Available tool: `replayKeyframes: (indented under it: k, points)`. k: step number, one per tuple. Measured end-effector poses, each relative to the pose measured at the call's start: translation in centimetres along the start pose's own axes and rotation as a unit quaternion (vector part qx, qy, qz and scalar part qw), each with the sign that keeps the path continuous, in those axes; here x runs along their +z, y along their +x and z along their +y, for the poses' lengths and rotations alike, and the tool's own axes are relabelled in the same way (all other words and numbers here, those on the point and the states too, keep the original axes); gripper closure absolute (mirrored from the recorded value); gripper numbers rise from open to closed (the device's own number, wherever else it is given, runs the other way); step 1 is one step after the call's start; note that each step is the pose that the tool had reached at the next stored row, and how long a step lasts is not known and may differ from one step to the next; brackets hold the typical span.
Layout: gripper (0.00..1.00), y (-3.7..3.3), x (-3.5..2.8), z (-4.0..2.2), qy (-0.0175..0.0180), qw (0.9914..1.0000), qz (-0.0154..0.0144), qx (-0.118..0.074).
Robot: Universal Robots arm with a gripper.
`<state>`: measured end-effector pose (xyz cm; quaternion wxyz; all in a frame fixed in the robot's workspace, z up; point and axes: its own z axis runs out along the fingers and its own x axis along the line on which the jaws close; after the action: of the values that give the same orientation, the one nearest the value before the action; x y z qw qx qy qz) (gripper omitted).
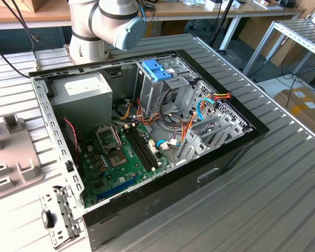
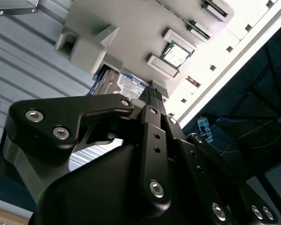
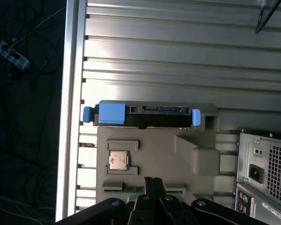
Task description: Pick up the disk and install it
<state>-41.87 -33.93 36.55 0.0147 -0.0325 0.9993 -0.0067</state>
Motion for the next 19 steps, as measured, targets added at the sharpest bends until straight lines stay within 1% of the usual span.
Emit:
replayKeyframes:
  k: [2,4,5,7,11,15,18,19]
  points:
    - [0.89,0.00,0.00,0.00,-0.0003,0.99994,-0.0002,-0.010]
    - [0.89,0.00,0.00,0.00,-0.0008,0.99965,-0.0004,-0.027]
    - [0.89,0.00,0.00,0.00,-0.0010,0.99944,-0.0005,-0.034]
    - [0.89,0.00,0.00,0.00,-0.0015,0.99873,-0.0007,-0.050]
    - [0.89,0.00,0.00,0.00,-0.0019,0.99783,-0.0010,-0.066]
    - [0.89,0.00,0.00,0.00,-0.0024,0.99666,-0.0012,-0.082]
    - [0.89,0.00,0.00,0.00,-0.0028,0.99522,-0.0014,-0.098]
    - [0.89,0.00,0.00,0.00,-0.0029,0.99489,-0.0015,-0.101]
